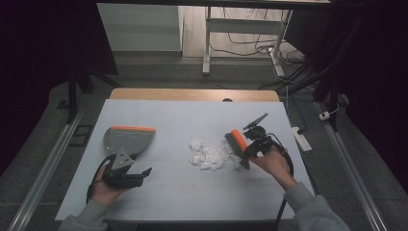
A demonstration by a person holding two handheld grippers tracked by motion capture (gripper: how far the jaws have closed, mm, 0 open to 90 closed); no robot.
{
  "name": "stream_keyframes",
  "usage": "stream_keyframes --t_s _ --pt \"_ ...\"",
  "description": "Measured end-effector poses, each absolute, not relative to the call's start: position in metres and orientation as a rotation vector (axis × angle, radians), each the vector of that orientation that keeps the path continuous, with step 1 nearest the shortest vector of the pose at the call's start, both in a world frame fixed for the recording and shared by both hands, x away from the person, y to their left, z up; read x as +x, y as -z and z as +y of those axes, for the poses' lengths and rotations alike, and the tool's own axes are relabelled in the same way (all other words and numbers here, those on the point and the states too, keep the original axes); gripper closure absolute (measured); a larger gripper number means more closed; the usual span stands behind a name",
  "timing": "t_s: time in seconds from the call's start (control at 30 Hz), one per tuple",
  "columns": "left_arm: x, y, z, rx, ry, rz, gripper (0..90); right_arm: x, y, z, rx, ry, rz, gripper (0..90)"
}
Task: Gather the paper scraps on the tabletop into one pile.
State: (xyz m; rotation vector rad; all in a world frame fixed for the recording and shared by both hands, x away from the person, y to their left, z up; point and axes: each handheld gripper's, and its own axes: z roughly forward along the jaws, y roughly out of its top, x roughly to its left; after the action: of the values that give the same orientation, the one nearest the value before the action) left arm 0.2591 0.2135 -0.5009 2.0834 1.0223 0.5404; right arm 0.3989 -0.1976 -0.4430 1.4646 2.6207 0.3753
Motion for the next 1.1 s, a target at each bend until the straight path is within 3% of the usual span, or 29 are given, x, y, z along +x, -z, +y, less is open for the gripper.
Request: stream_keyframes --t_s 0.3,0.77,1.1 --pt "0.26 0.503 0.213 2.091 -0.535 1.026 27.0 0.406 0.442 -0.161 1.405 -0.55 2.667 70.7" --pt "0.26 0.504 0.212 2.097 -0.537 1.028 27.0 0.397 0.411 -0.216 1.429 -0.71 2.529 70.6" --pt "0.26 0.503 0.211 2.103 -0.539 1.025 27.0 0.436 0.44 -0.209 1.444 -0.511 2.532 70.7"
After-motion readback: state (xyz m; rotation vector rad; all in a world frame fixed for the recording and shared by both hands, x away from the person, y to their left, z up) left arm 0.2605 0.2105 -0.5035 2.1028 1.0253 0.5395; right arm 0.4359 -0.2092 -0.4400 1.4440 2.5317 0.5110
